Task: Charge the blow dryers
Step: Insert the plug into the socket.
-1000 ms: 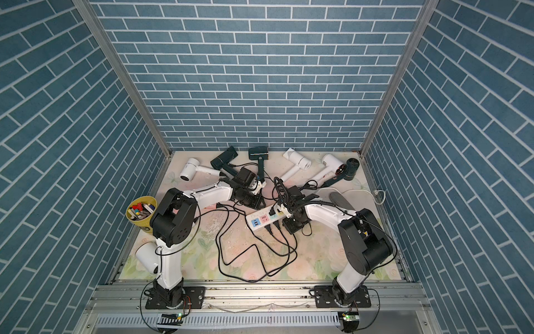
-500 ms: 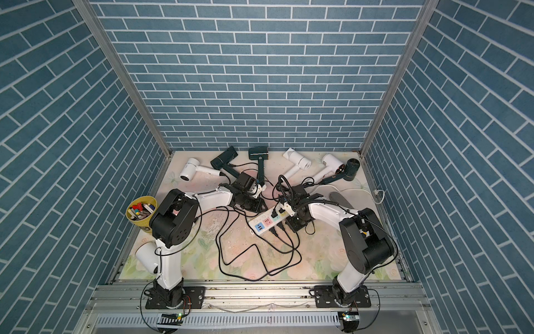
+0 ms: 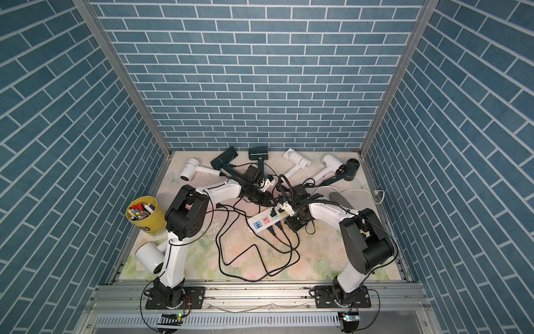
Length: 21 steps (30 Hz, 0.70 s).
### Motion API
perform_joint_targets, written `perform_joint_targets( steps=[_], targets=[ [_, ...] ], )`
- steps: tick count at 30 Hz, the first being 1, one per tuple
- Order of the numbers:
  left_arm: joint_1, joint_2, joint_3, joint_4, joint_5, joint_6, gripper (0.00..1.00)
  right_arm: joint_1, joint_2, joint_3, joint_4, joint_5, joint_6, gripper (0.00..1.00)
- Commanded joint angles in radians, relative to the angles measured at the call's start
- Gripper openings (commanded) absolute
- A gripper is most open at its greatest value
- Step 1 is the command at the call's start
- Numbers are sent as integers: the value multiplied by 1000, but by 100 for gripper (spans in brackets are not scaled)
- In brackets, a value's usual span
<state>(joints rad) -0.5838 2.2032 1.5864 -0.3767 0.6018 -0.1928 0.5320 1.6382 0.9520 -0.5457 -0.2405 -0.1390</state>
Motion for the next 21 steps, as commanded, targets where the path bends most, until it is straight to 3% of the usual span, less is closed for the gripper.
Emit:
perform_joint_targets(
  steps=[1,21],
  targets=[
    [-7,38,-2,-42,3,14,42,-14,4,26,21,-33,-71,0],
    [-28,30,-92,61,26,-22,41,-58,40,65,10,-87,-77,0]
  ],
)
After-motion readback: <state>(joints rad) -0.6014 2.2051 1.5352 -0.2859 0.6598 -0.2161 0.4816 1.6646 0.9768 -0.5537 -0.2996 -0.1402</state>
